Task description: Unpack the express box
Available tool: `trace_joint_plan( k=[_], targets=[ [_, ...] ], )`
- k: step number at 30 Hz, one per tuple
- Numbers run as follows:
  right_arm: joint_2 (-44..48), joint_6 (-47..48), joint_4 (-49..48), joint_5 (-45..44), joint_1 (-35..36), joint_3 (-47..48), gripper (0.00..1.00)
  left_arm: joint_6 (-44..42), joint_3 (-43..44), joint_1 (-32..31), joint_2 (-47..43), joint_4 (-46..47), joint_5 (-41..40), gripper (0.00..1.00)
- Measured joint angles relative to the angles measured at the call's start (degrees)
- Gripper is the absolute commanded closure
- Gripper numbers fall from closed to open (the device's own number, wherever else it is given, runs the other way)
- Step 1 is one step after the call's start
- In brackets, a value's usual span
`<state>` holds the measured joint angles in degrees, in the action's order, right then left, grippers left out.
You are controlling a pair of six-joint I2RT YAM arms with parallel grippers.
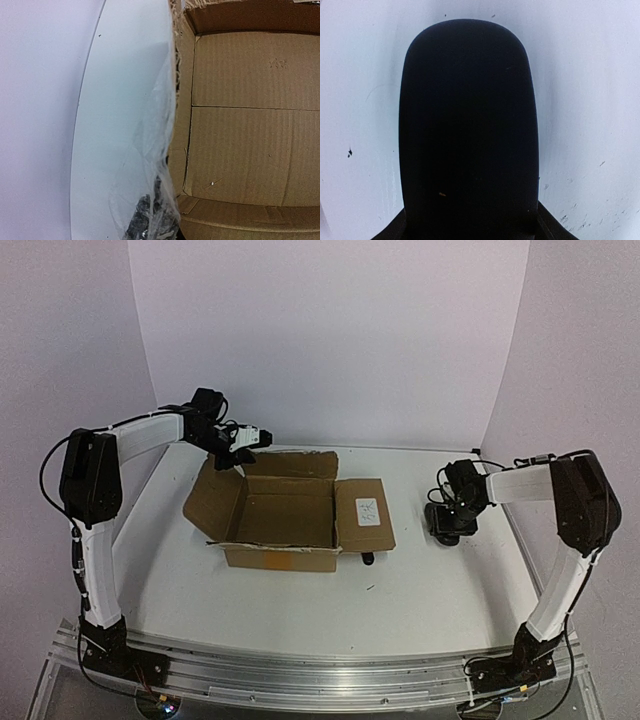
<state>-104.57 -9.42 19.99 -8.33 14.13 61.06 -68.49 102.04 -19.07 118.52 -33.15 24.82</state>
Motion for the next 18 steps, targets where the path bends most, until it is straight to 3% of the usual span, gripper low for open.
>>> trace_joint_plan(
  k=[8,14,18],
  targets=[
    [-0.9,0.4,-1.7,-1.2,0.0,0.2,0.44,1.4,0.0,0.0,0.0,-0.6,0.1,0.83],
    [-1.0,-0.1,-2.0,-1.2,0.0,0.2,0.29,2.3,0.0,0.0,0.0,-2.3,0.0,0.68],
    [-1.1,-0.4,-1.8,-1.1,0.0,0.2,0.13,2.7,0.0,0.0,0.0,-2.7,0.0,0.55]
  ],
)
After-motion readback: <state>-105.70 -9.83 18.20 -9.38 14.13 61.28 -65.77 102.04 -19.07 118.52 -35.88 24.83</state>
